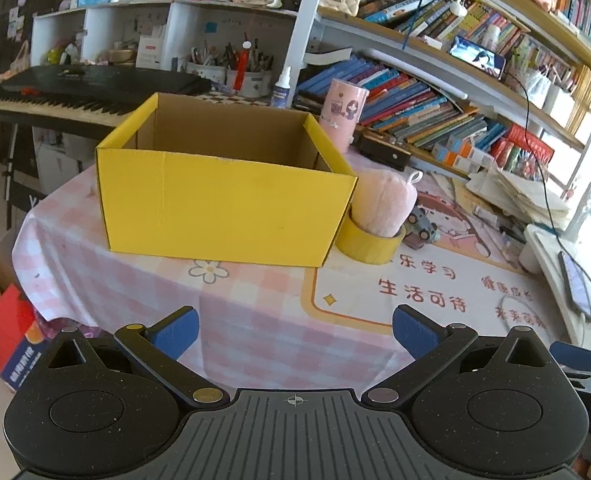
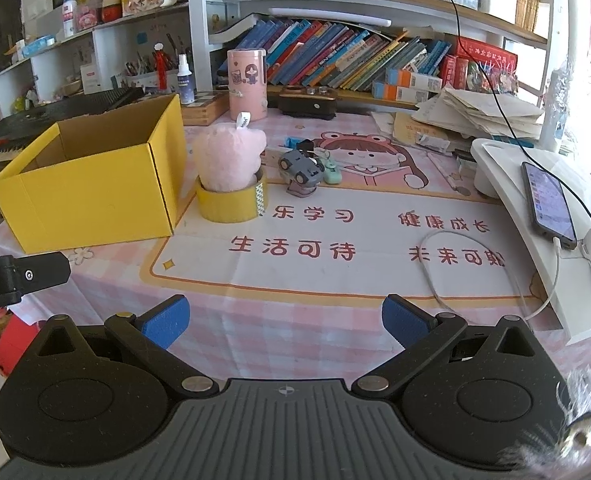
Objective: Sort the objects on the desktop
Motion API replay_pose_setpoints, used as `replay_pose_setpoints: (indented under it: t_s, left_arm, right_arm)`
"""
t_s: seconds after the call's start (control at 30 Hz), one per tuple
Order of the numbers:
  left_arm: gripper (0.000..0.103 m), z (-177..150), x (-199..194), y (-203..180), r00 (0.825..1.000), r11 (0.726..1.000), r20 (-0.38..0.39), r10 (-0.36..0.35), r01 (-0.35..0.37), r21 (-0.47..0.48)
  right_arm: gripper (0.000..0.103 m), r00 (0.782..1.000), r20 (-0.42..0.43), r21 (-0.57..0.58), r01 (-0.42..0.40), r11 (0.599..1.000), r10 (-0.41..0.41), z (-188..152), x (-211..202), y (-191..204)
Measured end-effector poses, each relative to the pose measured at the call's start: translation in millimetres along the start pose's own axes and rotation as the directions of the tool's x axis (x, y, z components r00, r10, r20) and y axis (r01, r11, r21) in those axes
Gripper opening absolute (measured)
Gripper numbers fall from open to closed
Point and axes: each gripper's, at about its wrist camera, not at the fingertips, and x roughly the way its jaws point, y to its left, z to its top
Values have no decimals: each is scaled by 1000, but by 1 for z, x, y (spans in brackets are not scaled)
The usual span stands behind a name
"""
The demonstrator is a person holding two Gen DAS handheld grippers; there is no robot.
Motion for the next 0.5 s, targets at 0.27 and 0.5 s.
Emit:
replay_pose_setpoints:
  t_s: [0.27,0.5]
  left_arm:
    - [103,0,-2,-2,1000,1000,10,-6,6,2]
    - [103,1,-8,-4,998,999,44,-42,41,14]
  right_arm:
    - [103,1000,15,11,-27,1000,26,1,-3,-1]
    - [103,999,23,15,-39,999,38,1,-4,0]
